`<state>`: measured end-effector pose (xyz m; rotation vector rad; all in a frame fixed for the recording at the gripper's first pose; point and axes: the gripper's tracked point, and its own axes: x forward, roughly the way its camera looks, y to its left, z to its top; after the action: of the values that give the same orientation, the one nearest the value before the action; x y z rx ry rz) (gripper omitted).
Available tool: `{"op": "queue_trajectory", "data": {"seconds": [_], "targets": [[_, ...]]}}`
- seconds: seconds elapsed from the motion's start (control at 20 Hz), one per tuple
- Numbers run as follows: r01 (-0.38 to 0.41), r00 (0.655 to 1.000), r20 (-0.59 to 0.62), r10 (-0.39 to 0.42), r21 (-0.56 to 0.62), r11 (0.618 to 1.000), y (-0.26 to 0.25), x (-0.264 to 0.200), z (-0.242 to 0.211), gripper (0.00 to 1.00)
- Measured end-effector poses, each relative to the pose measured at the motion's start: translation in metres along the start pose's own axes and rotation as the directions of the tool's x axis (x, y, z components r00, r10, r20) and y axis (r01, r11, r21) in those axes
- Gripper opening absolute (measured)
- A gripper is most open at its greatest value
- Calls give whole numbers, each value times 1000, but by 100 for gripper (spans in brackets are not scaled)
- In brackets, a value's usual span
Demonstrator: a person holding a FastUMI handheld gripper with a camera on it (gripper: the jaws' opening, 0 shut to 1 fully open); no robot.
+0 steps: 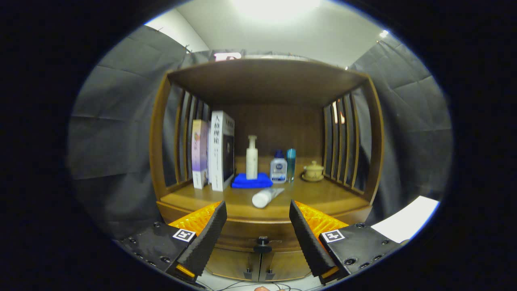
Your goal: Pull open the drawer, take out the items inside it, and place them on the countertop above the cabinet.
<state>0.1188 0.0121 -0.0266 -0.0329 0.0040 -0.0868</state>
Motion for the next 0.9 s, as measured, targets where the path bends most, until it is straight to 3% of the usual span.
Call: {"op": "queue_trajectory", "data": {"seconds": [0.3, 0.55, 0.75, 0.9], "targets": [[-26, 993, 114, 23, 21, 999, -18, -85, 73, 97], [-19, 998, 63, 18, 22, 1000, -37, -137, 52, 97], [-25, 999, 49, 22, 79, 997, -46, -152, 40, 97], [-12, 999, 48, 9, 56, 998, -60, -155, 39, 97]]}}
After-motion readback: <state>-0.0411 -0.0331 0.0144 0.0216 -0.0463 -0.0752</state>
